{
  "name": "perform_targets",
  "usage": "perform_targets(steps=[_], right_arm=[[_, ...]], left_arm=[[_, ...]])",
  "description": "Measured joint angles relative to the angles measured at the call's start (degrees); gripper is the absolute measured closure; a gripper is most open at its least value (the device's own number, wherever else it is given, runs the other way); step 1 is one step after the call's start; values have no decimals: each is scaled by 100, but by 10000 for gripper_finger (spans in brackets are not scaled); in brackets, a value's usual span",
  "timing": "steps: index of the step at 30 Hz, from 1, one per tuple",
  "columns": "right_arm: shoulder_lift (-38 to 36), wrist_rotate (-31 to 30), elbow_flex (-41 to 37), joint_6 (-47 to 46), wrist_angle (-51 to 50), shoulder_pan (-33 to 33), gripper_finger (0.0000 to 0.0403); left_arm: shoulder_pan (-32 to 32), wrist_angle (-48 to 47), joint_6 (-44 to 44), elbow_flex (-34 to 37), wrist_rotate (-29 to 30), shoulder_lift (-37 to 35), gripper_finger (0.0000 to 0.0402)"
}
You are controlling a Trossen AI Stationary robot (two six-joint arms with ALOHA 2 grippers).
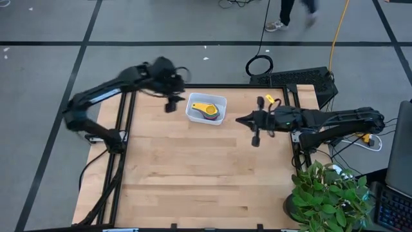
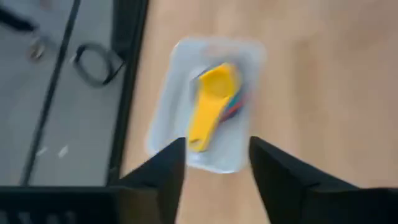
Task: Nest measuring cups in basket
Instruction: Return to Home Position
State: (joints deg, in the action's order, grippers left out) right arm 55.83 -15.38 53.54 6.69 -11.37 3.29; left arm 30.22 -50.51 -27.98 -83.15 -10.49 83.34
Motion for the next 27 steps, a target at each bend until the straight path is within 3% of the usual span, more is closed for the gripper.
perform_targets(steps=[3,6,8,17,21,27], right_arm=[[-382,27,0,185,16,-5,403],[-945,38,-144,222,37,-22,403],[-1407,36,-446,221,79,-22,403],[-3362,-43,-2681,60,1855,-30,403],[-3921,-396,-3353,-50,2152,-31,403],[-4597,-391,-3949,-300,2205,-31,403]], left_arm=[[-28,-227,269,222,-521,-871,286],[-151,-133,600,632,-464,-1793,364],[-253,48,986,1023,-314,-2489,390],[-820,2177,2242,3354,-300,-5213,397],[-863,2713,2584,4149,-300,-5849,393],[-863,3397,2999,5192,-303,-6425,395]])
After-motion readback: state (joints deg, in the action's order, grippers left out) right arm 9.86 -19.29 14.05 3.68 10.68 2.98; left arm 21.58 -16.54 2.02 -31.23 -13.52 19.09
